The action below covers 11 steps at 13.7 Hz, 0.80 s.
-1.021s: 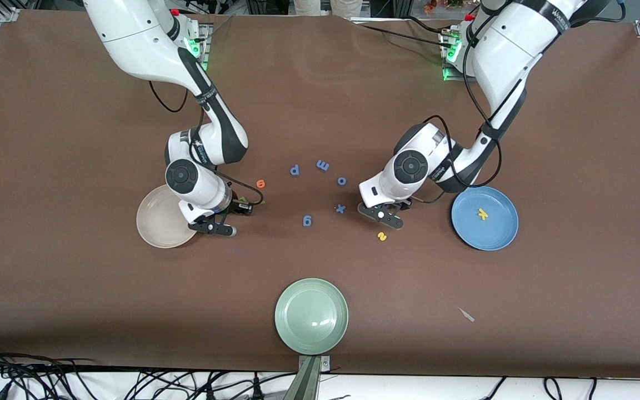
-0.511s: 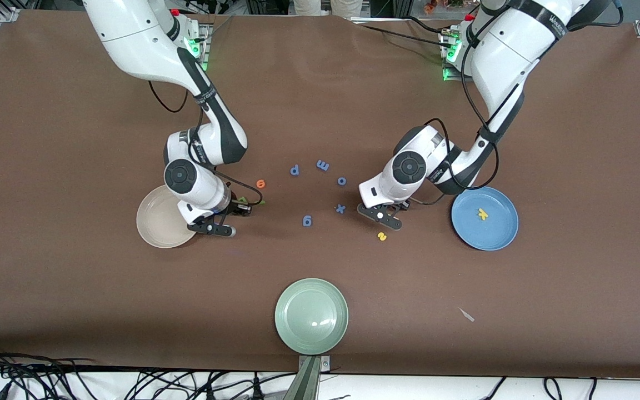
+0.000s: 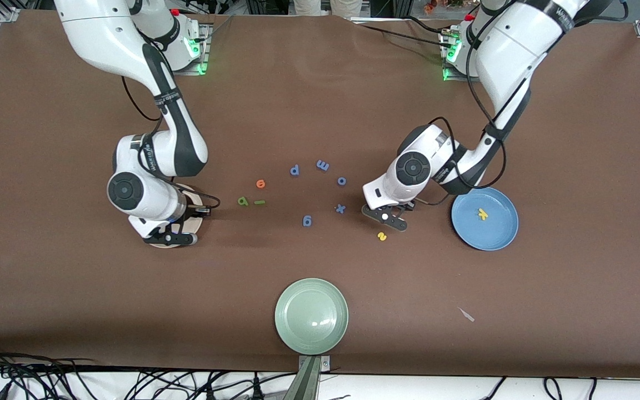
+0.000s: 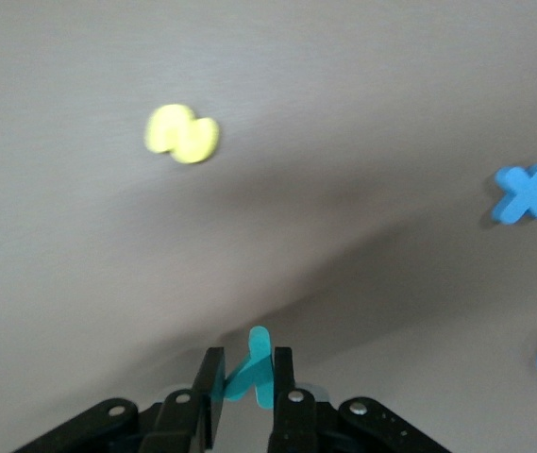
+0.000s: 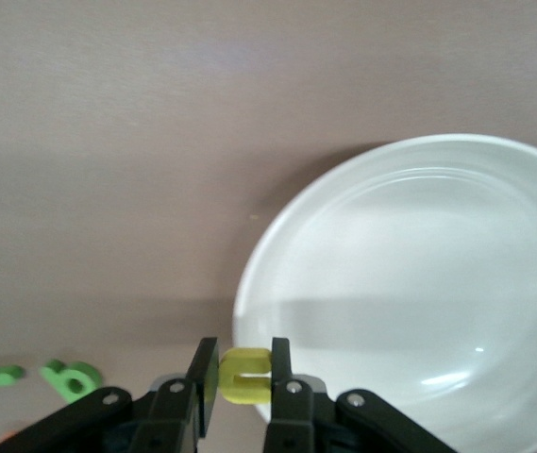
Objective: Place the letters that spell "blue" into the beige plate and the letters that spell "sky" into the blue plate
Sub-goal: 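Grasp the teal letter with the left gripper while the right gripper carries the u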
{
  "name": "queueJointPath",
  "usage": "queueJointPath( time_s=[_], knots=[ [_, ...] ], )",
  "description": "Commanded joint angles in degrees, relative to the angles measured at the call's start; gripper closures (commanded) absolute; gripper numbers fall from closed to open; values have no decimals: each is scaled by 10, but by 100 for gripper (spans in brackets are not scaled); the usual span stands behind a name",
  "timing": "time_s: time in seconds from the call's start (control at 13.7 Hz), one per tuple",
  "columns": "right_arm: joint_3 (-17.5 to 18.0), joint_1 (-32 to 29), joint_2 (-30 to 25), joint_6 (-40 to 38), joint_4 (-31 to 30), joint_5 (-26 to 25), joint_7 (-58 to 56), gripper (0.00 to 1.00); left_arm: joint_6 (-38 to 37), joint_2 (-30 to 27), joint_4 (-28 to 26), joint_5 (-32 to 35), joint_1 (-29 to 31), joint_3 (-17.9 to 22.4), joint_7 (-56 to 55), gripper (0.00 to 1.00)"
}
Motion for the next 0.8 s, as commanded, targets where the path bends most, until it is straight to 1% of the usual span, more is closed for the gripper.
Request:
queueJointPath(
  time_s=[0.0,0.07,0.15,0.29,0.36,0.44,0.51,0.58,0.66,0.73],
  knots=[
    [-13,4,-6,0,-21,4,-33,69,-75,-56,-2,18,23,1,10,100],
    [-13,4,-7,8,-26,4,-33,61,-94,-63,-2,18,42,1,39,100],
    [-13,5,-7,13,-29,6,-32,47,-108,-69,-3,18,65,2,83,100],
    [-12,5,-10,10,-28,9,-20,44,-111,-69,-8,19,119,1,159,100],
    [-9,8,-10,9,-25,10,-5,44,-111,-68,-11,20,129,3,179,100],
    [-8,11,-9,9,-23,11,16,44,-111,-64,-14,40,137,4,184,100],
    [-1,19,-9,12,-21,11,45,44,-111,-59,-16,72,159,2,188,100],
    [5,31,-7,16,-20,11,77,44,-110,-52,-18,87,167,1,191,100],
    [6,49,-3,30,-20,11,116,44,-107,-48,-19,88,167,1,191,100],
    [6,69,4,46,-20,11,151,44,-105,-42,-19,88,167,1,190,93]
  ],
)
